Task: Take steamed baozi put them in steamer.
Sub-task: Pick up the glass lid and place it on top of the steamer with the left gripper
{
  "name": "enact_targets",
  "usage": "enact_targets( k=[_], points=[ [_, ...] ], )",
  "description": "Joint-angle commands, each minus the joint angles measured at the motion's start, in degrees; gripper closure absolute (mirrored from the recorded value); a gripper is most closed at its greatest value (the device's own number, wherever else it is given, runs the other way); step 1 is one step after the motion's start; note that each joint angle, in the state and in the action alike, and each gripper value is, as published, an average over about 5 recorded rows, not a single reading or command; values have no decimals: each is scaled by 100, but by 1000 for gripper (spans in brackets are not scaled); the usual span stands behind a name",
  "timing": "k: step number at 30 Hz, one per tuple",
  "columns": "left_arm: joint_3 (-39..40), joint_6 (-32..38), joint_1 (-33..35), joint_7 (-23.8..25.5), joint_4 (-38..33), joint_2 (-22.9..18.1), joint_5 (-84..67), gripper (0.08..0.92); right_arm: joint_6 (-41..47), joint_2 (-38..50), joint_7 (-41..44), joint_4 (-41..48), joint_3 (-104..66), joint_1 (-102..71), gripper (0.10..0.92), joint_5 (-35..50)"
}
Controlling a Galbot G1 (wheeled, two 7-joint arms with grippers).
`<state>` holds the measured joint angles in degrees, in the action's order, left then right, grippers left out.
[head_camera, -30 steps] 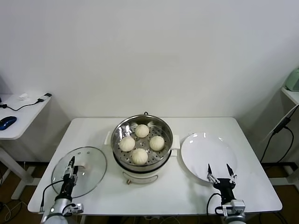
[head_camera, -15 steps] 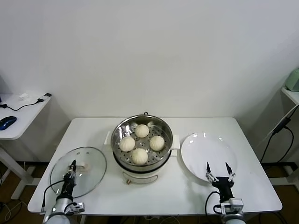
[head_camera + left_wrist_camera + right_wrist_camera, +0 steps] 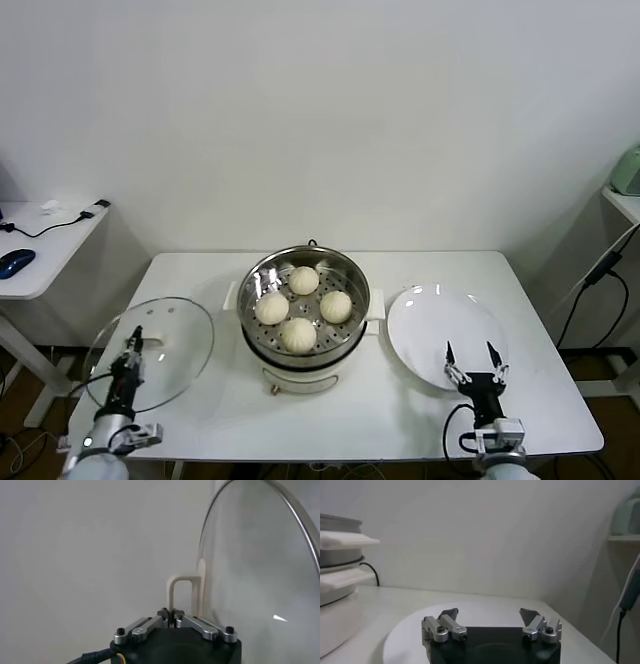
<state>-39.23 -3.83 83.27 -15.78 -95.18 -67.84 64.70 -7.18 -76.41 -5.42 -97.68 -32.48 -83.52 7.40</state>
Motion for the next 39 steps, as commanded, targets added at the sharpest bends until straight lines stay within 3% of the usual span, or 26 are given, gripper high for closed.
enact_targets(
  k=[1,8,15,22,33,39],
  points=[
    [-64,-1746,364,1782,-2758,984,-1212,866,167,33,-58,-112,7,28,203,-80],
    [1117,-2861,-481,2480,-3224,803,-561,866,188,-1,-73,-134,17,-6,203,-166],
    [2713,-3563,-1506,3016,-3085,216,461,866,128,-10,-28,-213,80,-94,203,-218],
    [3889,-3809,-2226,3262,-2560,-479,1202,866,-53,-61,24,-83,129,-58,203,-235],
    [4585,-3921,-2579,3232,-1665,-1459,1958,866,-266,-125,26,86,78,72,203,-206],
    [4680,-3933,-2651,3183,-1300,-1750,2133,866,-345,-192,-12,195,78,115,203,-211]
  ],
)
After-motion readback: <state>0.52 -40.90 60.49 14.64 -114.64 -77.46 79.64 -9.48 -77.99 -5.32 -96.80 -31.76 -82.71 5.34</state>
